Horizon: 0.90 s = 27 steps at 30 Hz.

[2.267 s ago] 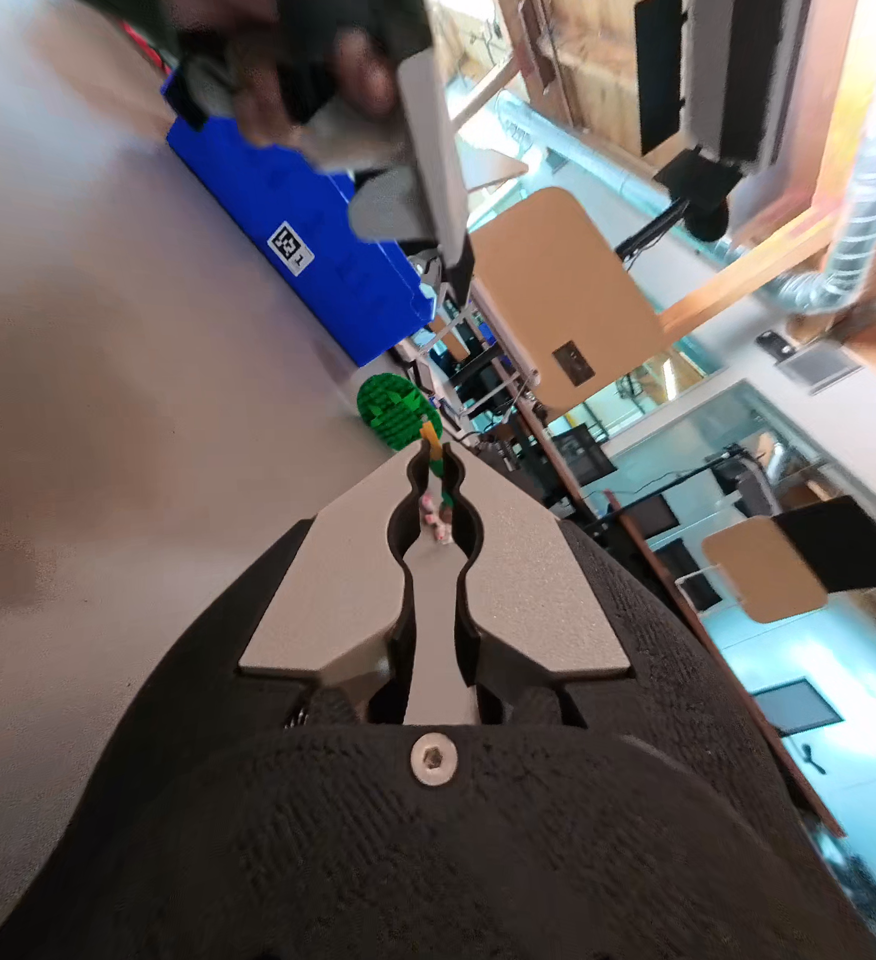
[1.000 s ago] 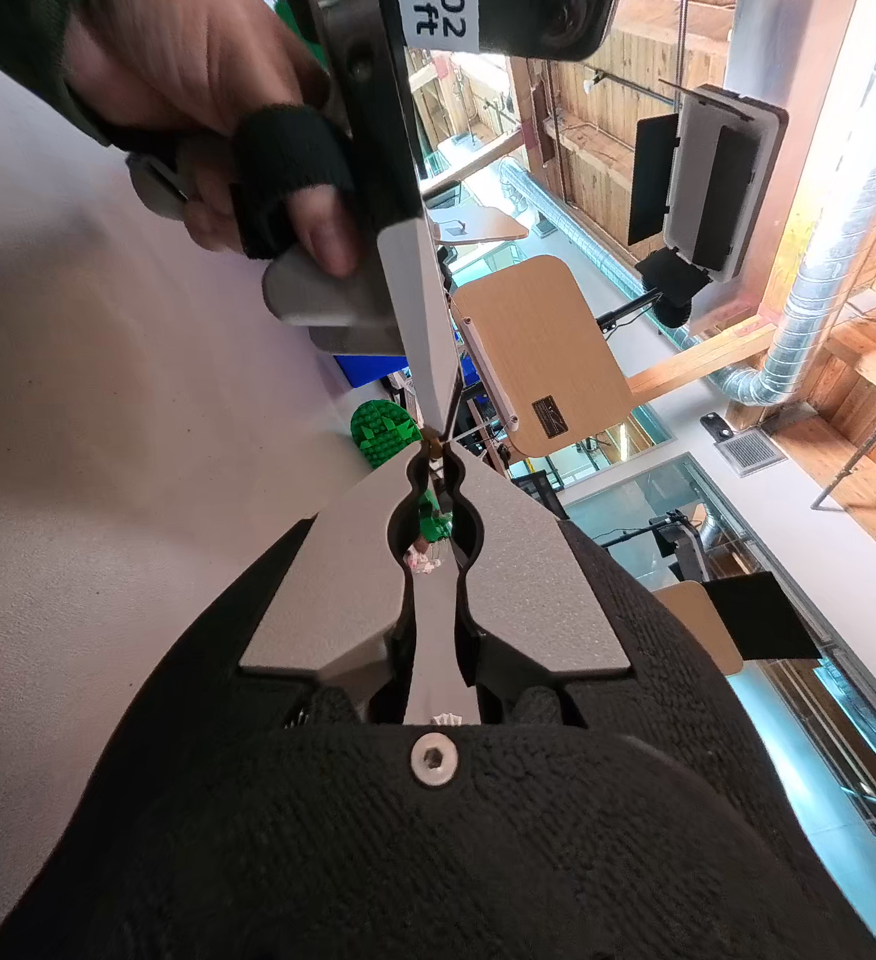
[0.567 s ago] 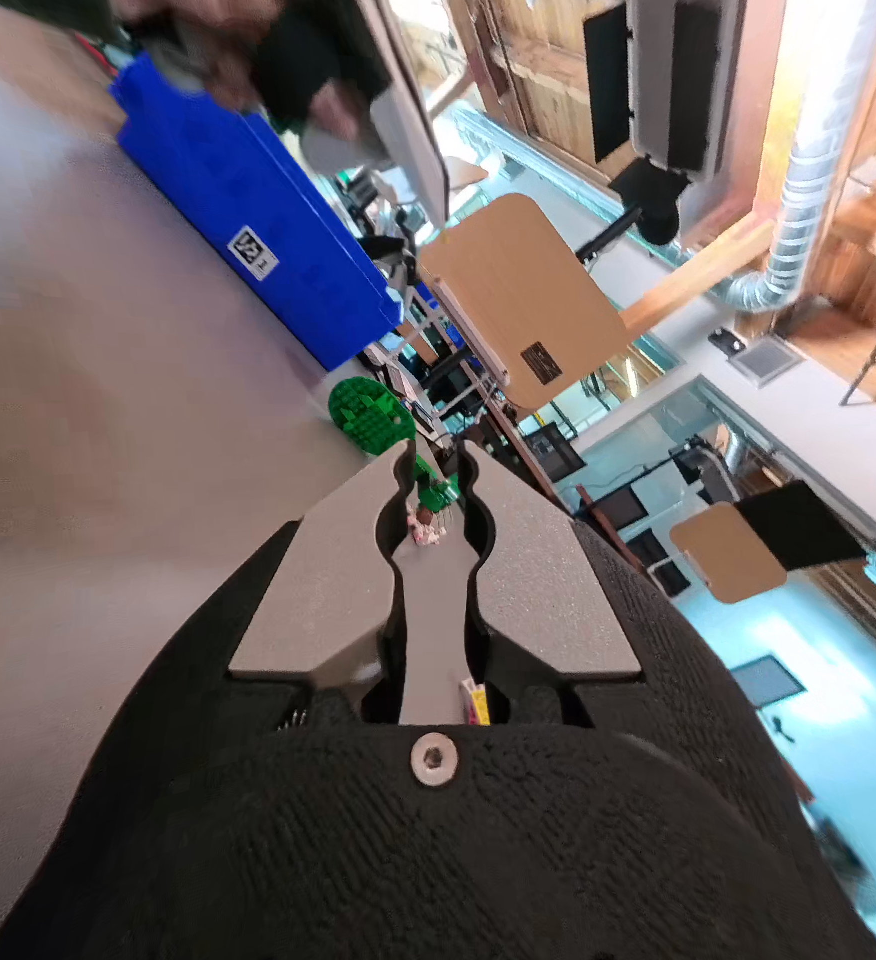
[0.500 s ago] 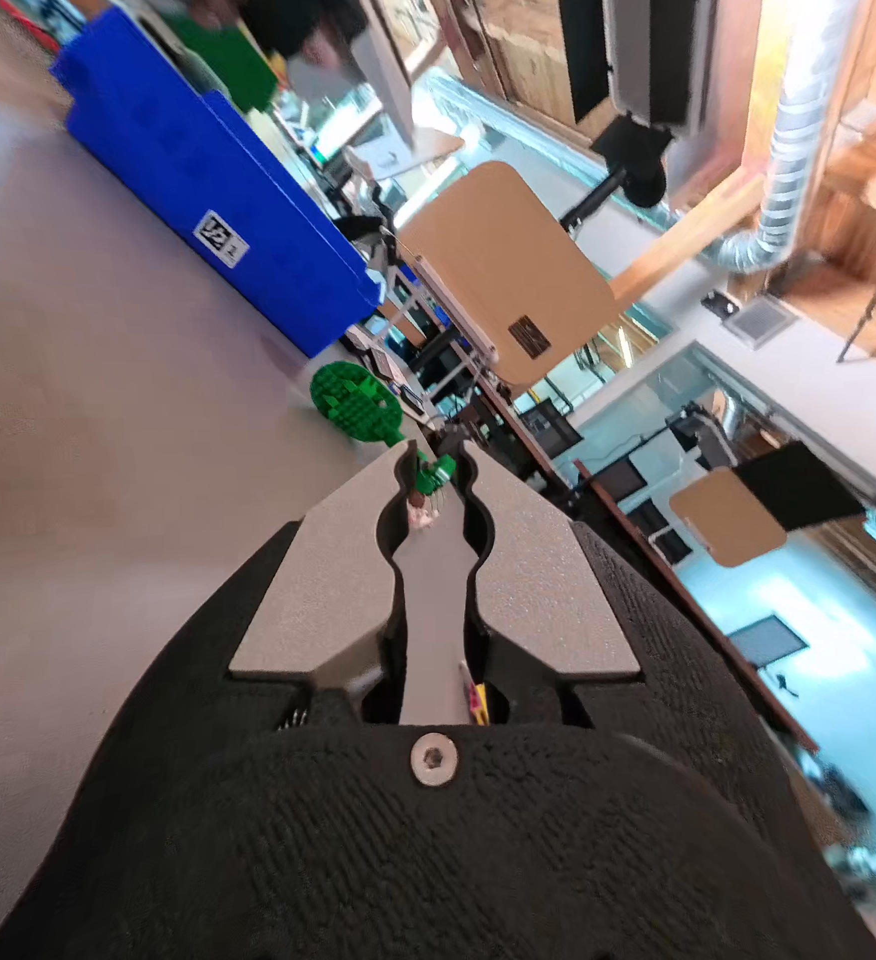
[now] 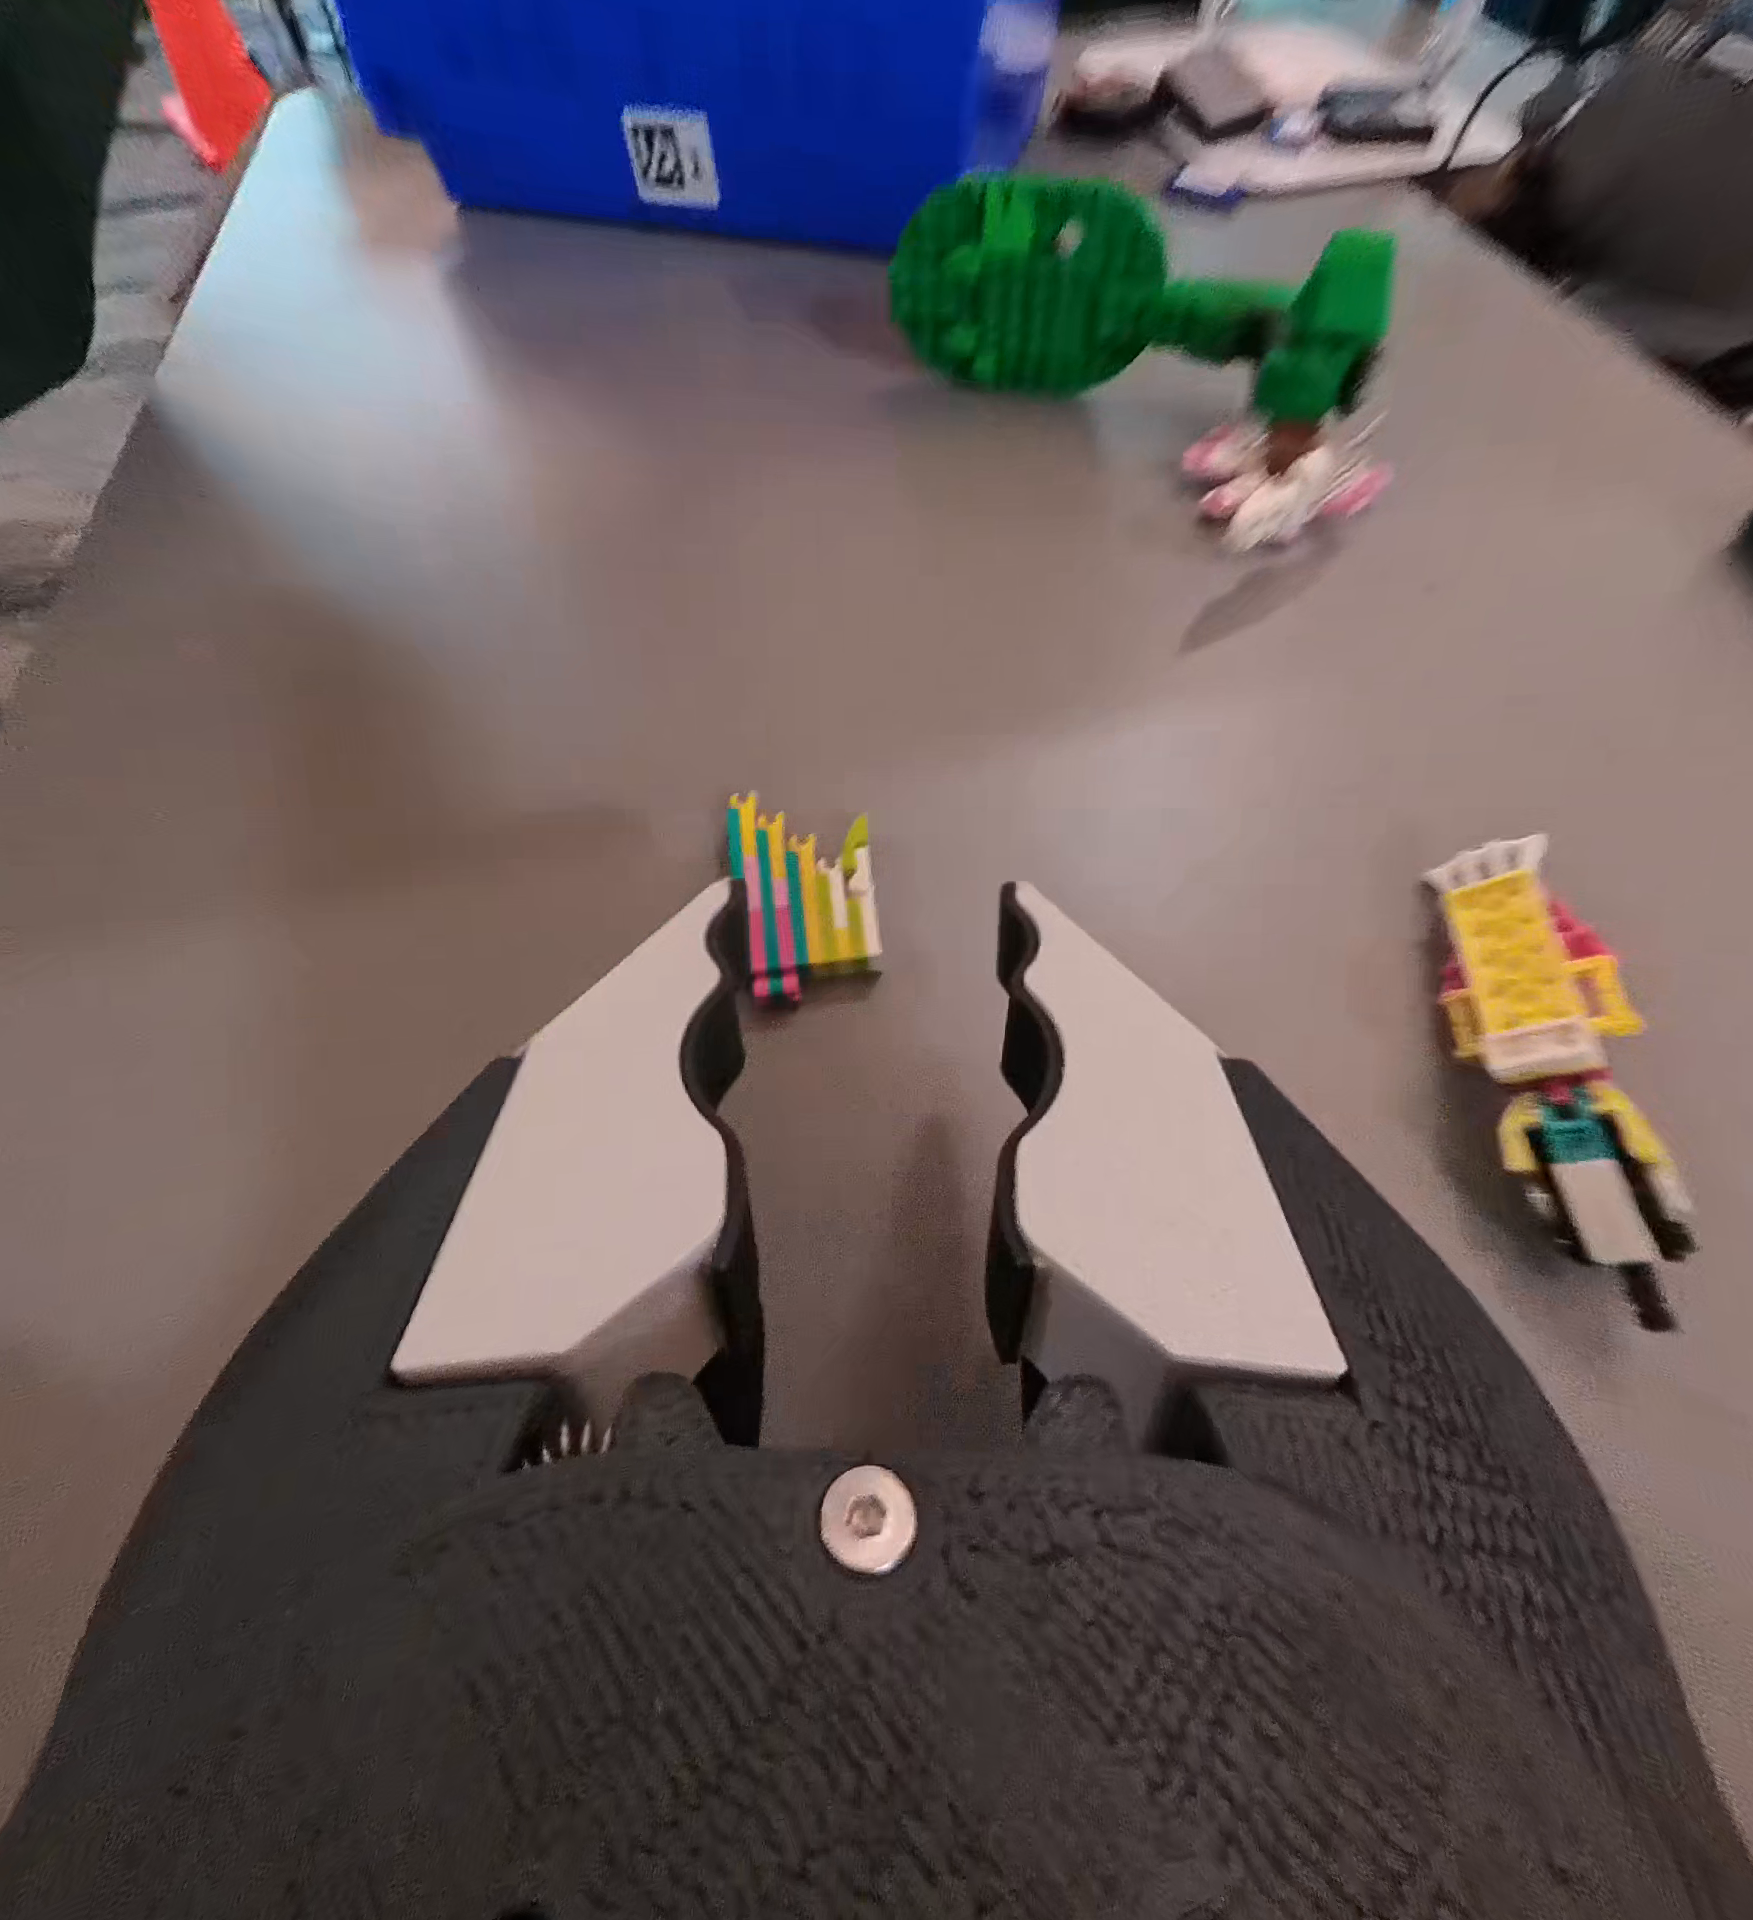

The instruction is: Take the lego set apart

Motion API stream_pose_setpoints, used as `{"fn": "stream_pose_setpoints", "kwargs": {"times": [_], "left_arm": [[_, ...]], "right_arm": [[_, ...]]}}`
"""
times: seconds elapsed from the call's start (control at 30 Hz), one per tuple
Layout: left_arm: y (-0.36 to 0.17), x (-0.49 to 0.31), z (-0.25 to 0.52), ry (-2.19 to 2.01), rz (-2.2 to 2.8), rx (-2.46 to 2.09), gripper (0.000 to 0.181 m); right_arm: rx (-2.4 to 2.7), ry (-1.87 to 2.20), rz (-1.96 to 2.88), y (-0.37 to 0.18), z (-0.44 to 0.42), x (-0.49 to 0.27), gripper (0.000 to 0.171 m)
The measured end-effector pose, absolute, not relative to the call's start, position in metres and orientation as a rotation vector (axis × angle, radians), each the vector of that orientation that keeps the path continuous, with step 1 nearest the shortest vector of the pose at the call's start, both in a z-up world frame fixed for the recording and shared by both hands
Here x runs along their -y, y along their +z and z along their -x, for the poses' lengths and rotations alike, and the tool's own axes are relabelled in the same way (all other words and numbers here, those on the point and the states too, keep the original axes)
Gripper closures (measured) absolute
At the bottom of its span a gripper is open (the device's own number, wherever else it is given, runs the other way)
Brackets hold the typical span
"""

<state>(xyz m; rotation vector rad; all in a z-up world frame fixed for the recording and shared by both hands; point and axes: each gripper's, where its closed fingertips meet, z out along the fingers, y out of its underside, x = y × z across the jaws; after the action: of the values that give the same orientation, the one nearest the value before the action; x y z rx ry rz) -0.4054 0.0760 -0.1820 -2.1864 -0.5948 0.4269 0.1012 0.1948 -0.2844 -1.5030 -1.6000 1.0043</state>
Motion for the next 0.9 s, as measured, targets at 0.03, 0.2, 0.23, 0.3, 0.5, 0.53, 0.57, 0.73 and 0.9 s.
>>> {"fn": "stream_pose_setpoints", "kwargs": {"times": [0.03,0.2,0.23,0.3,0.5,0.53,0.57,0.73,0.9], "left_arm": [[-0.186,-0.074,0.404,0.404,2.203,0.602,0.041],[-0.21,-0.064,0.385,0.193,2.381,0.637,0.035],[-0.213,-0.061,0.384,0.171,2.418,0.646,0.036],[-0.213,-0.061,0.38,0.133,2.431,0.635,0.038],[-0.177,-0.114,0.277,-0.11,2.238,0.258,0.057],[-0.175,-0.123,0.244,-0.18,2.218,0.154,0.06],[-0.175,-0.131,0.206,-0.267,2.196,0.047,0.064],[-0.203,-0.149,0.048,-0.63,2.121,-0.375,0.088],[-0.249,-0.171,-0.026,-0.817,2.052,-0.664,0.128]], "right_arm": [[1.635,1.004,1.519,-0.291,-0.1,-0.191,0.125],[1.762,0.882,1.491,-0.307,-0.096,-0.179,0.119],[1.764,0.88,1.49,-0.308,-0.096,-0.179,0.119],[1.754,0.882,1.496,-0.307,-0.095,-0.18,0.119],[1.836,0.785,1.494,-0.32,-0.094,-0.176,0.121],[1.843,0.789,1.493,-0.32,-0.092,-0.172,0.12],[1.845,0.797,1.503,-0.321,-0.091,-0.17,0.121],[1.833,0.852,1.586,-0.324,-0.088,-0.167,0.139],[1.845,0.661,1.278,-0.313,-0.082,-0.171,0.14]]}}
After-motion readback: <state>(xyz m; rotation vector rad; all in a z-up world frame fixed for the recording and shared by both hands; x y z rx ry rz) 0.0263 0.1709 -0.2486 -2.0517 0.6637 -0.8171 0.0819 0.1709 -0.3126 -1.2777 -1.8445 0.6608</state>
